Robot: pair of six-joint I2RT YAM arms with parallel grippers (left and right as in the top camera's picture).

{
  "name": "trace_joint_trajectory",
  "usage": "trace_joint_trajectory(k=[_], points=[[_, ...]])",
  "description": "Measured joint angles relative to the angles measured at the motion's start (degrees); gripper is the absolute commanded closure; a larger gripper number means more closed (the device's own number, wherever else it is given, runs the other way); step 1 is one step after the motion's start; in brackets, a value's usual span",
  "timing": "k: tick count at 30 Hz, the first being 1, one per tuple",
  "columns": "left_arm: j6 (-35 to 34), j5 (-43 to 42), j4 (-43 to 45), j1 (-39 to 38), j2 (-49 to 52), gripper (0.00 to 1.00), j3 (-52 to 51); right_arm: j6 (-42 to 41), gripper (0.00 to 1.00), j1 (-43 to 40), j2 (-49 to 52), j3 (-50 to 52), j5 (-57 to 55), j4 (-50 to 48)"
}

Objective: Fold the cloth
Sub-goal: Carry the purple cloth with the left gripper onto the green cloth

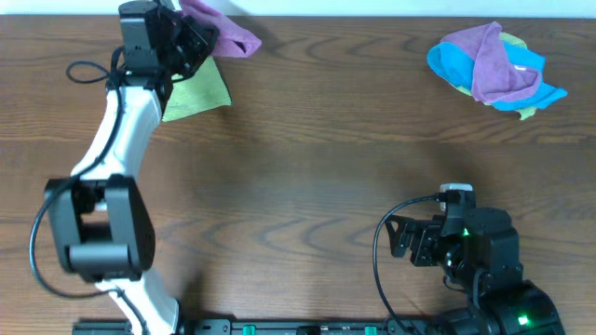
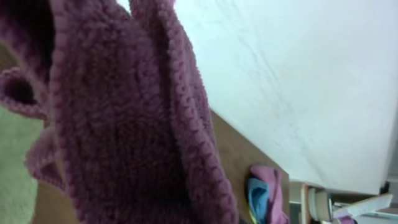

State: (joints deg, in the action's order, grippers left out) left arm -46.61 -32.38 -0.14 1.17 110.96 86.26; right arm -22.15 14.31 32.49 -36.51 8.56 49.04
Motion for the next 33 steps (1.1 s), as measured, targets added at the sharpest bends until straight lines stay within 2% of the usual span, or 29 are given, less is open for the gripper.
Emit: trace_joint_trajectory(k=[5,12,22,33], points=[[0.39,-1.95,-0.04,1.99,5.49,0.94,4.46,0.00,0.01,0.00,0.00,0.00,0.02,0.00],[1.84,-3.69,-2.27,4.44,6.93,0.94,5.16,0.00,0.01,0.00,0.00,0.00,0.00,0.00],[9.29,-3.52,-10.62,4.79,6.93,0.94,5.40,0.00,0.01,0.00,0.02,0.00,0.00,-0.02],[16.92,1.46,-19.98,6.73,6.93,0.94,5.44,0.00,0.01,0.00,0.02,0.00,0.00,0.00]])
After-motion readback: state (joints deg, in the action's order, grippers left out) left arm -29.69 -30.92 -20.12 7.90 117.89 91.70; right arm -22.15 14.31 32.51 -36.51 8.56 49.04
